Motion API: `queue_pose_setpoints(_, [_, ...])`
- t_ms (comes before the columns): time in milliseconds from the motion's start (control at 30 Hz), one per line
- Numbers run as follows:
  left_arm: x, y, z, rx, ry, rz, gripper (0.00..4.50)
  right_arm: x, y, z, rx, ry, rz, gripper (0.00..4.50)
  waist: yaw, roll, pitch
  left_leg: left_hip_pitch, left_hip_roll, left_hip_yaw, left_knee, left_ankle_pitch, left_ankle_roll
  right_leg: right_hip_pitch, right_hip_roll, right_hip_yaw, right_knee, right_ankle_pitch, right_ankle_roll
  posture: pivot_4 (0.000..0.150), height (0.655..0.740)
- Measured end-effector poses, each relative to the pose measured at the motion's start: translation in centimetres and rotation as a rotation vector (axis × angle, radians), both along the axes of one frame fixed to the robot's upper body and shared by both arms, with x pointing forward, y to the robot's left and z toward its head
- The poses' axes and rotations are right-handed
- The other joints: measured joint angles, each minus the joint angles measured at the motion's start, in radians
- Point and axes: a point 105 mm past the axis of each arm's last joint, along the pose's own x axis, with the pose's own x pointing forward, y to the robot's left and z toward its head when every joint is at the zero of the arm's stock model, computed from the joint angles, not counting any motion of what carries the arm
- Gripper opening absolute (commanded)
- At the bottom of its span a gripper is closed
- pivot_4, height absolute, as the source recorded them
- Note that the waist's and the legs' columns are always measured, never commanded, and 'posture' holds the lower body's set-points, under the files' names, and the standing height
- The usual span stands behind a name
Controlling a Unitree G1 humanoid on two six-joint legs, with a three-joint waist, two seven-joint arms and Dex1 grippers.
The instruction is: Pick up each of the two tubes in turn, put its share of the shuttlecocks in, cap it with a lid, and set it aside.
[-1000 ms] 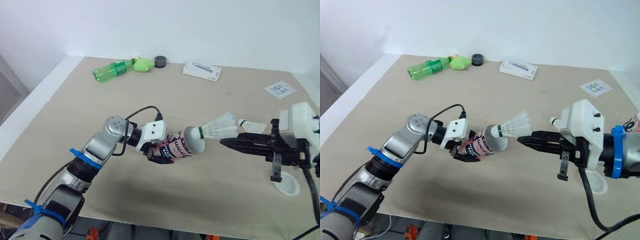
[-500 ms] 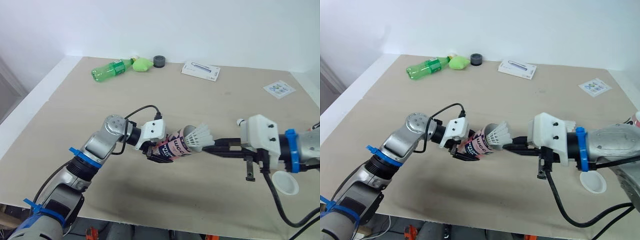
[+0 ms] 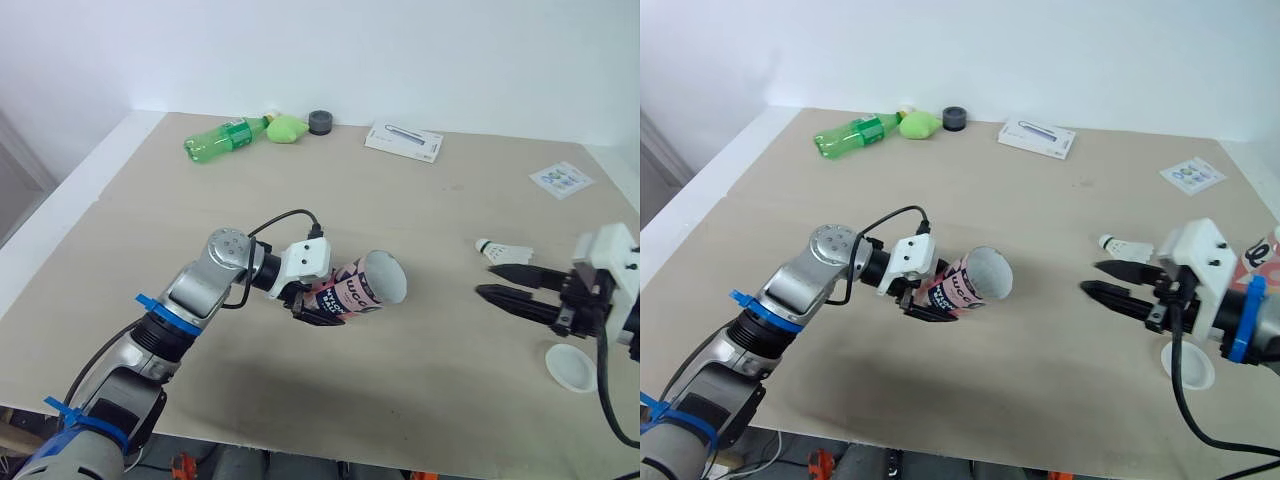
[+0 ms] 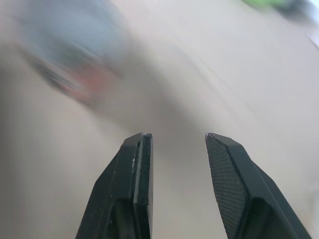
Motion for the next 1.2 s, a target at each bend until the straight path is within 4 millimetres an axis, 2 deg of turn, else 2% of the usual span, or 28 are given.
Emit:
queue_pose_setpoints(67, [0.1, 0.1, 0.0, 0.002, 0.002, 0.006, 3.69, 0.7, -3.1, -1.6, -0.007, 0.006, -0.142, 1.88, -0.002, 0.002, 0.000, 0.001, 0.000, 0.002, 0.001, 0.001, 0.001, 0.000, 0.000, 0.002, 0.000, 0.002, 0.000, 0.150, 0.7294])
queue_pose_setpoints(133, [0.1, 0.1, 0.0, 0.004, 0.003, 0.009, 3.69, 1.1, -3.4, -1.9, -0.021, 0.001, -0.154, 1.88, -0.004, 0.002, 0.000, 0.002, 0.000, 0.002, 0.001, 0.001, 0.001, 0.000, 0.000, 0.002, 0.000, 0.002, 0.000, 0.150, 0.7294])
queue_pose_setpoints(200, [0.1, 0.2, -0.1, 0.003, 0.000, 0.015, 3.69, 3.0, -4.6, -3.2, -0.023, 0.005, -0.206, 1.88, -0.011, 0.001, 0.000, 0.002, 0.001, 0.003, 0.002, 0.001, 0.001, 0.001, 0.000, 0.003, 0.000, 0.002, 0.000, 0.150, 0.7294])
queue_pose_setpoints(233, [0.1, 0.1, 0.0, 0.002, -0.001, 0.014, 3.69, 3.4, -4.9, -3.8, -0.020, 0.014, -0.220, 1.88, -0.011, 0.002, 0.000, 0.002, 0.000, 0.003, 0.002, 0.001, 0.001, 0.000, 0.000, 0.003, 0.000, 0.002, 0.000, 0.150, 0.7294])
queue_pose_setpoints(333, [-0.1, 0.1, 0.0, 0.001, -0.004, 0.018, 3.69, 4.7, -5.1, -5.6, -0.004, 0.060, -0.228, 1.88, -0.012, 0.002, 0.000, 0.001, 0.000, 0.003, 0.001, 0.001, 0.001, 0.000, 0.000, 0.004, 0.000, 0.002, 0.002, 0.150, 0.7294])
queue_pose_setpoints(400, [-0.1, 0.1, 0.0, 0.000, -0.006, 0.020, 3.69, 5.5, -5.3, -6.0, -0.002, 0.063, -0.234, 1.88, -0.011, 0.003, 0.000, 0.001, -0.001, 0.003, 0.000, 0.001, 0.001, 0.000, 0.000, 0.004, 0.000, 0.002, 0.001, 0.150, 0.7294])
queue_pose_setpoints(733, [-0.3, 0.2, -0.1, 0.000, -0.006, 0.031, 3.69, 8.0, -5.2, -6.5, 0.020, 0.052, -0.232, 1.88, -0.012, 0.003, 0.000, 0.002, -0.001, 0.003, -0.001, 0.001, 0.001, 0.000, 0.000, 0.004, 0.000, 0.002, 0.001, 0.150, 0.7294])
queue_pose_setpoints(1033, [-0.4, 0.5, 0.0, 0.001, 0.001, 0.038, 3.69, 11.3, -4.8, -6.3, 0.011, 0.033, -0.236, 1.88, -0.021, 0.004, 0.000, 0.002, -0.001, 0.003, -0.001, 0.001, 0.001, 0.000, 0.000, 0.004, 0.001, 0.004, -0.002, 0.150, 0.7294])
queue_pose_setpoints(1133, [-0.3, 0.6, 0.0, -0.001, 0.003, 0.046, 3.69, 11.9, -5.0, -6.3, 0.014, 0.032, -0.247, 1.03, -0.021, 0.004, 0.000, 0.002, -0.001, 0.003, -0.001, 0.001, 0.001, 0.000, 0.000, 0.004, 0.001, 0.005, -0.004, 0.150, 0.7294])
queue_pose_setpoints(1167, [-0.3, 0.6, 0.0, -0.001, 0.006, 0.049, 3.69, 12.2, -5.1, -6.2, 0.009, 0.029, -0.253, 0.49, -0.022, 0.004, 0.000, 0.002, -0.001, 0.003, -0.001, 0.001, 0.001, 0.000, 0.000, 0.004, 0.001, 0.005, -0.004, 0.150, 0.7294])
queue_pose_setpoints(1200, [-0.3, 0.6, 0.0, -0.001, 0.005, 0.049, 3.69, 12.2, -5.1, -6.2, 0.008, 0.029, -0.253, 0.36, -0.022, 0.004, 0.000, 0.002, -0.001, 0.003, -0.001, 0.001, 0.001, 0.000, 0.000, 0.004, 0.001, 0.005, -0.004, 0.150, 0.7294])
